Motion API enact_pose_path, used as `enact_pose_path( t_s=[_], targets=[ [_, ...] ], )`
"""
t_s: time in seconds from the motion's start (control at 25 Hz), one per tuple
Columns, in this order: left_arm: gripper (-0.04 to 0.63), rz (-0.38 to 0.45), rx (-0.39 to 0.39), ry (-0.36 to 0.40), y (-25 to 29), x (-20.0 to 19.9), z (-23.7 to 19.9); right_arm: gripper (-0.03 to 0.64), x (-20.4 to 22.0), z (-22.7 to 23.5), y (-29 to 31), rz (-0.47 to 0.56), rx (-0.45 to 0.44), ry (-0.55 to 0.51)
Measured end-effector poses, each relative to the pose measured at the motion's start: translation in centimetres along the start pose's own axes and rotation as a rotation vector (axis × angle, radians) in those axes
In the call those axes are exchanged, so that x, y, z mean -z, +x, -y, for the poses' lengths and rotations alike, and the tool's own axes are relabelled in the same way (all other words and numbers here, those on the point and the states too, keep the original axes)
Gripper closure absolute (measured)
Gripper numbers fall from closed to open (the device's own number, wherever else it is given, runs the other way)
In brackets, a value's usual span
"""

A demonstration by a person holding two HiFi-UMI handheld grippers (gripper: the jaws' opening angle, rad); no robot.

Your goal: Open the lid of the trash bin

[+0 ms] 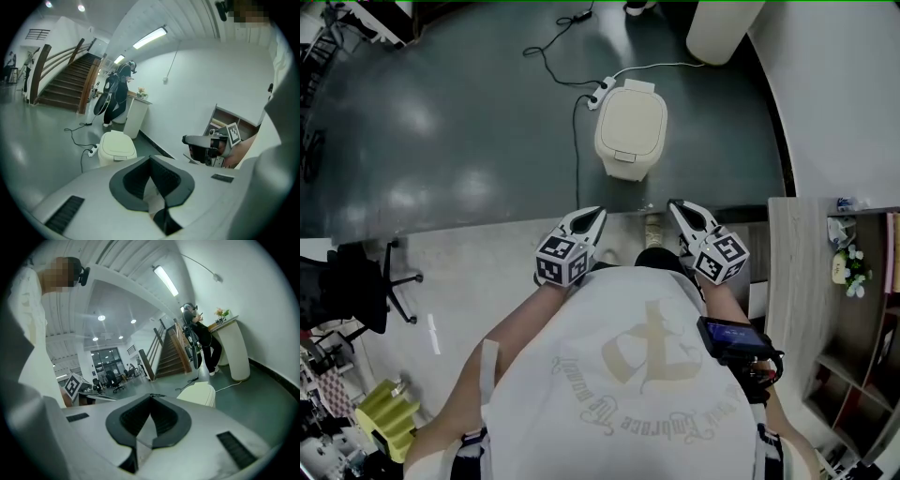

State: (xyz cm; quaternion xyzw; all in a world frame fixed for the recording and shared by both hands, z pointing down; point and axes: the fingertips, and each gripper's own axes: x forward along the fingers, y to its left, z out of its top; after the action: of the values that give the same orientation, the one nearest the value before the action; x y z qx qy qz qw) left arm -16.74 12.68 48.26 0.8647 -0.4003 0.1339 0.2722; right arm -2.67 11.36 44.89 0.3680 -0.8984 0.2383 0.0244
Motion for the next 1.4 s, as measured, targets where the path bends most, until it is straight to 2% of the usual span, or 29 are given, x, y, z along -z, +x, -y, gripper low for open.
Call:
enact_pose_path(
  t_s=[0.76,1.4],
  targets=[
    [0.581,-0.014,-0.111,-0.066,8.8,-3.9,-0.9,0.612,-2.7,8.7,4.5,-0.150,-0.156,-0.075],
    [0.581,-0.009,-0.269,-0.141,15.4,-6.3,-4.4,0.612,-5.5,15.8,10.1,-0.238,-0.314,-0.146]
  ],
)
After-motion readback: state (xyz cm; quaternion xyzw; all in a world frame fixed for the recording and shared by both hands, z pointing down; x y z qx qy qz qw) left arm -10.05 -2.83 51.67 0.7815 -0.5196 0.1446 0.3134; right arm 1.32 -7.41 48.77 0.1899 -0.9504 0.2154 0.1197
